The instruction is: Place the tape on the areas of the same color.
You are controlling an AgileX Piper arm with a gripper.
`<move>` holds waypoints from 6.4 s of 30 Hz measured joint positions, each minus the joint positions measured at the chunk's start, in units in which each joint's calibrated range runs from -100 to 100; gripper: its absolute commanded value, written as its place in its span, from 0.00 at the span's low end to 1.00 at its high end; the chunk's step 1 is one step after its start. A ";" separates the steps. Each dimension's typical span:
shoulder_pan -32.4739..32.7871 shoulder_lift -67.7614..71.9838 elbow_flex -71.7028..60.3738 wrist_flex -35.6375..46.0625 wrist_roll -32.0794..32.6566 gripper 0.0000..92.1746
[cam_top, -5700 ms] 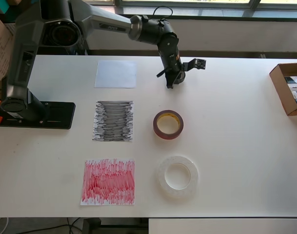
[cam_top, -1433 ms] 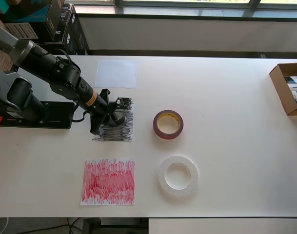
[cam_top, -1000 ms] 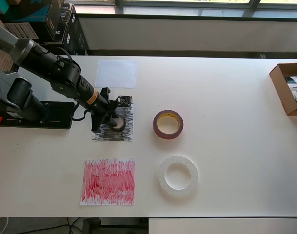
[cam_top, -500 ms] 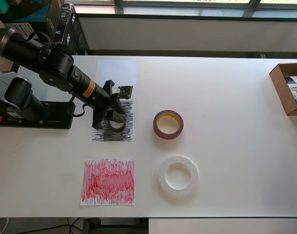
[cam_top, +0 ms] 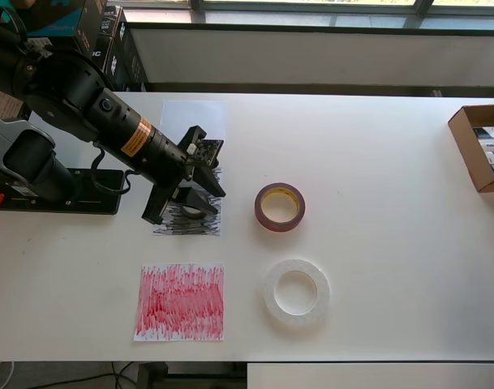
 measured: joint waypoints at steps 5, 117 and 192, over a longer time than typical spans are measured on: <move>-2.97 6.73 -10.78 6.67 1.47 0.39; -10.39 67.75 -57.69 29.82 3.20 0.59; 39.73 22.77 -10.91 -2.13 6.37 0.00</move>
